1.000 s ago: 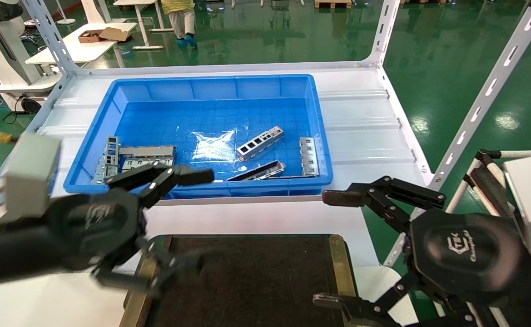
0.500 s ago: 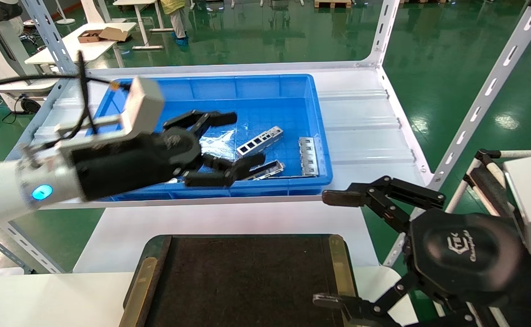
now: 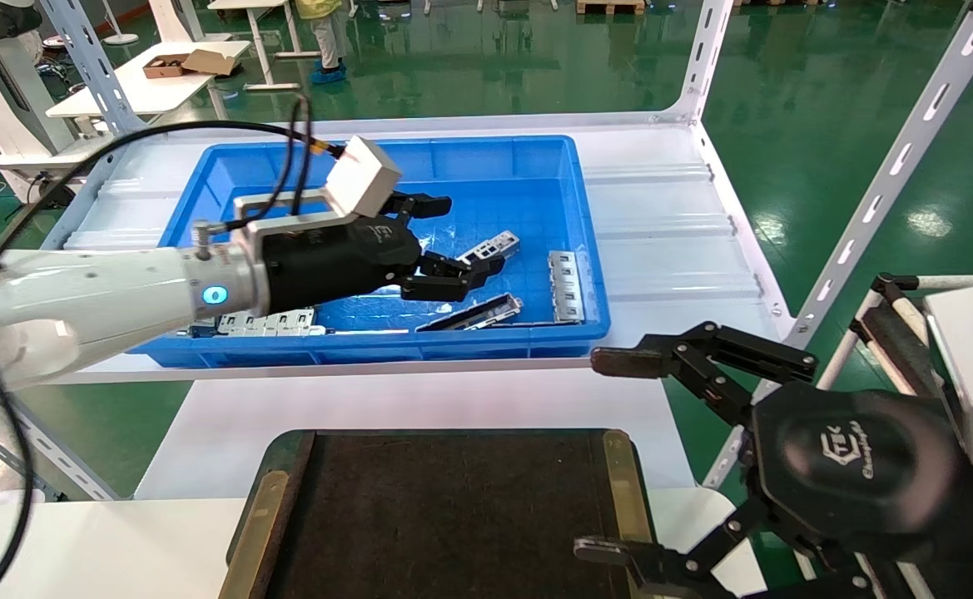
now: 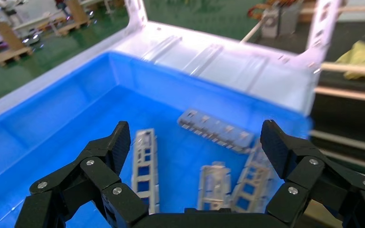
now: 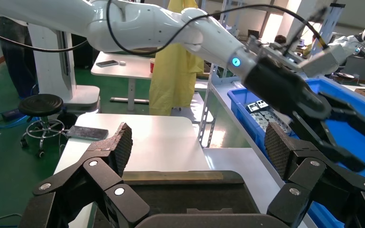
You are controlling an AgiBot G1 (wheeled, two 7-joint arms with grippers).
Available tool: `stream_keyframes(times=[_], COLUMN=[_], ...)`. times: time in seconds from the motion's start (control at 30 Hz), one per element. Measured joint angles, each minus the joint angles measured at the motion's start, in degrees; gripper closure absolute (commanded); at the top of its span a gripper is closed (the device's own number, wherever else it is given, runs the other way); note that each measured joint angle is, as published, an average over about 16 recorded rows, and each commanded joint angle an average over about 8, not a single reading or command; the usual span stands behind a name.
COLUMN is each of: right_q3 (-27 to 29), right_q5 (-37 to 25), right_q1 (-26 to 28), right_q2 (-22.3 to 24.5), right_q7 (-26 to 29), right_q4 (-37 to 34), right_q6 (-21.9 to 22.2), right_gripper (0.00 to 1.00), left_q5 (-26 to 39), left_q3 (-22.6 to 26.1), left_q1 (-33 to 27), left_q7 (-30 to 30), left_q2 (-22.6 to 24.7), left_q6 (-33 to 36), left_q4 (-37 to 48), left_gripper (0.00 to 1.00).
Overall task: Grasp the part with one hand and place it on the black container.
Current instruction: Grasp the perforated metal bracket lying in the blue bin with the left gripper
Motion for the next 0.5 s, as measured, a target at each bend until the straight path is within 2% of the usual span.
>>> stream_keyframes(times=[0.27, 0.5], right_q3=[-0.04, -0.07], right_q5=[0.02, 0.05], right_q1=[0.01, 0.01], right_q2=[0.01, 0.03], right_q7=[-0.02, -0.03], right_q4=[0.0, 0.0], right_q6=[0.02, 0.03], right_gripper=[0.0, 0.0], left_q5=[1.65, 1.66], left_q3=[0.53, 0.69], left_q1=[-3.52, -5.02], left_q7=[5.34, 7.98], left_q2=[5.71, 8.85], left_q6=[-4.94, -8.22], left_q4=[11.69, 18.05], left_gripper=[0.0, 0.0])
